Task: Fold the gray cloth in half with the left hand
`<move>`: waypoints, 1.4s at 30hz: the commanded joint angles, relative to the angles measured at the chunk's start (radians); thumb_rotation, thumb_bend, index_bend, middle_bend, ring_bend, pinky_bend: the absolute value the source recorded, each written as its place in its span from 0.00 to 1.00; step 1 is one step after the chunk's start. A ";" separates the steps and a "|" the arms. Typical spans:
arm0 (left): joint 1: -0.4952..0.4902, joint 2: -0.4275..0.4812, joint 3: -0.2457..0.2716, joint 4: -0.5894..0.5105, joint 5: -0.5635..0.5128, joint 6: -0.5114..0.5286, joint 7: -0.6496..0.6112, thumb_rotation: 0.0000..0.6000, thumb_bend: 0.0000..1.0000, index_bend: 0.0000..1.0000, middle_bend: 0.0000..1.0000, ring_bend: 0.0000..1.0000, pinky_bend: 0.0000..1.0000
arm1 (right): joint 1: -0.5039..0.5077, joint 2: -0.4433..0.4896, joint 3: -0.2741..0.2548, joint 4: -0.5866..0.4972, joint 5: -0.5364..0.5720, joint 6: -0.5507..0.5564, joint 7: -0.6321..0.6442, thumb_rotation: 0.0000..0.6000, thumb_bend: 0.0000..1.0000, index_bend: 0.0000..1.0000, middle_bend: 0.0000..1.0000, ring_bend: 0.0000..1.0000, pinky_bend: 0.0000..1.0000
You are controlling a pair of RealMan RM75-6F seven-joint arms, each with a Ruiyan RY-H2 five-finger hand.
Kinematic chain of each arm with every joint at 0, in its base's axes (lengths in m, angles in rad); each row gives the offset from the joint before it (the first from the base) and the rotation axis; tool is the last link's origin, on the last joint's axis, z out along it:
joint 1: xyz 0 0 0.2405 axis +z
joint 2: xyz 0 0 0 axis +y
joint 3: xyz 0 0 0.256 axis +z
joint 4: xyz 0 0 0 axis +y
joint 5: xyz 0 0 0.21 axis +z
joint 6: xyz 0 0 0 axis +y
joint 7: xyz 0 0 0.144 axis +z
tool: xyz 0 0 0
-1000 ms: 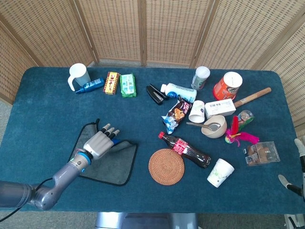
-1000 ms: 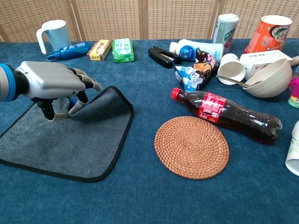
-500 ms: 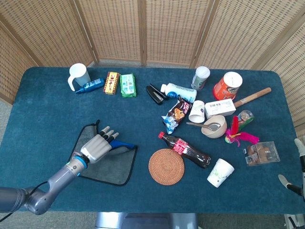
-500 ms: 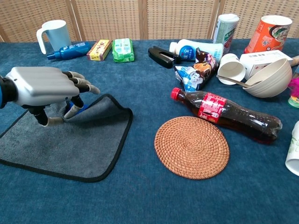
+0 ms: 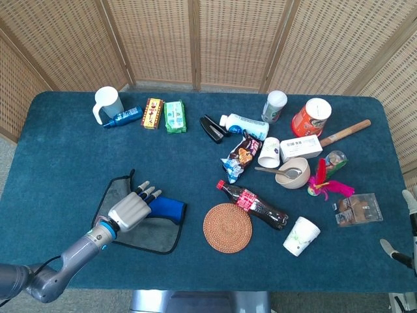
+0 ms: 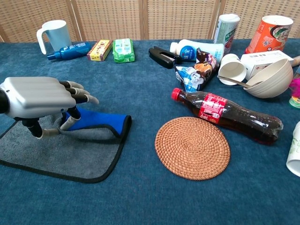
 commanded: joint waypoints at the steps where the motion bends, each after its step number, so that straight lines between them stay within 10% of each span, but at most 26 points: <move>1: 0.006 0.002 0.003 -0.004 0.005 -0.001 0.007 1.00 0.49 0.63 0.00 0.00 0.00 | 0.000 0.000 0.000 0.000 0.001 -0.002 0.001 1.00 0.00 0.00 0.00 0.00 0.00; 42: 0.131 0.032 0.014 -0.034 0.133 -0.015 0.042 1.00 0.49 0.62 0.00 0.00 0.00 | -0.001 -0.005 0.000 -0.004 -0.002 0.002 -0.017 1.00 0.00 0.00 0.00 0.00 0.00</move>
